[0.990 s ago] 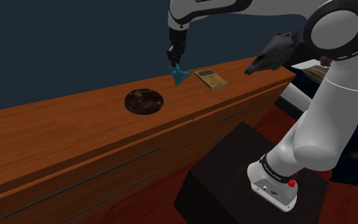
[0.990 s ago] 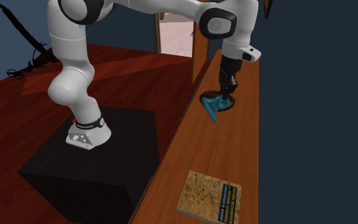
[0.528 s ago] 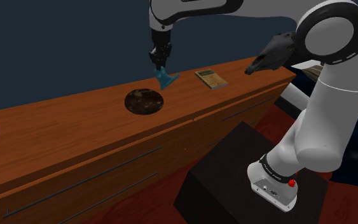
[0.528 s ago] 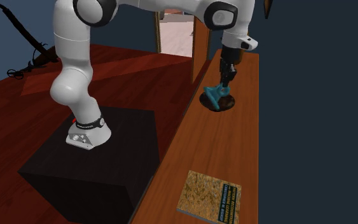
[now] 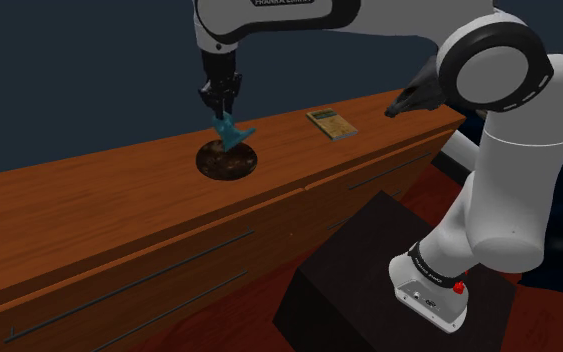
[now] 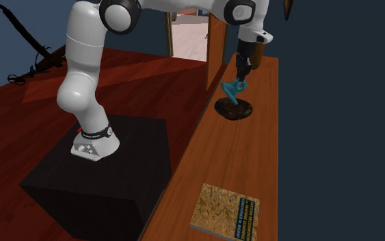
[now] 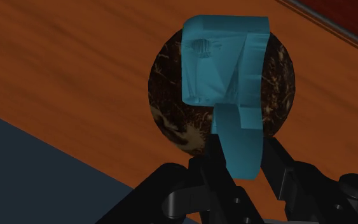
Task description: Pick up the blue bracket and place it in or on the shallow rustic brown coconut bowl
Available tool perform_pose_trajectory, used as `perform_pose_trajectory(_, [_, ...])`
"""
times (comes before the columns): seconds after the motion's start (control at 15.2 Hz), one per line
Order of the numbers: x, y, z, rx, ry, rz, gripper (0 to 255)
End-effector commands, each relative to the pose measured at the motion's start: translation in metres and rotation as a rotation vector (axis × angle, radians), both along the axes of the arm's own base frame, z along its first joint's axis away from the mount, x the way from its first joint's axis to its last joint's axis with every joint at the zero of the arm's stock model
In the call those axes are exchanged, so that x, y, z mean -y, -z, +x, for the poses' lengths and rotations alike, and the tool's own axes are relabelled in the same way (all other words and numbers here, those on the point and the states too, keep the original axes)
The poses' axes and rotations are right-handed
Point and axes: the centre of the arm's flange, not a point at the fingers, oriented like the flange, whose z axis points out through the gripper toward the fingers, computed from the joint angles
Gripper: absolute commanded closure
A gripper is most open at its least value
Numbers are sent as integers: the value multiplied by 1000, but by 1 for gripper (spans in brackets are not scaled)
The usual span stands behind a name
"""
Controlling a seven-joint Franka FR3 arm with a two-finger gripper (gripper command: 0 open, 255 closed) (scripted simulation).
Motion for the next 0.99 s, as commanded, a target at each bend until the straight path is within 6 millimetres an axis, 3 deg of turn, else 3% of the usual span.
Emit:
perform_pose_trajectory(0.0, [-8, 6, -1, 0, 1, 0, 255])
perform_pose_trajectory(0.92, [-8, 80, 0, 0, 1, 0, 255])
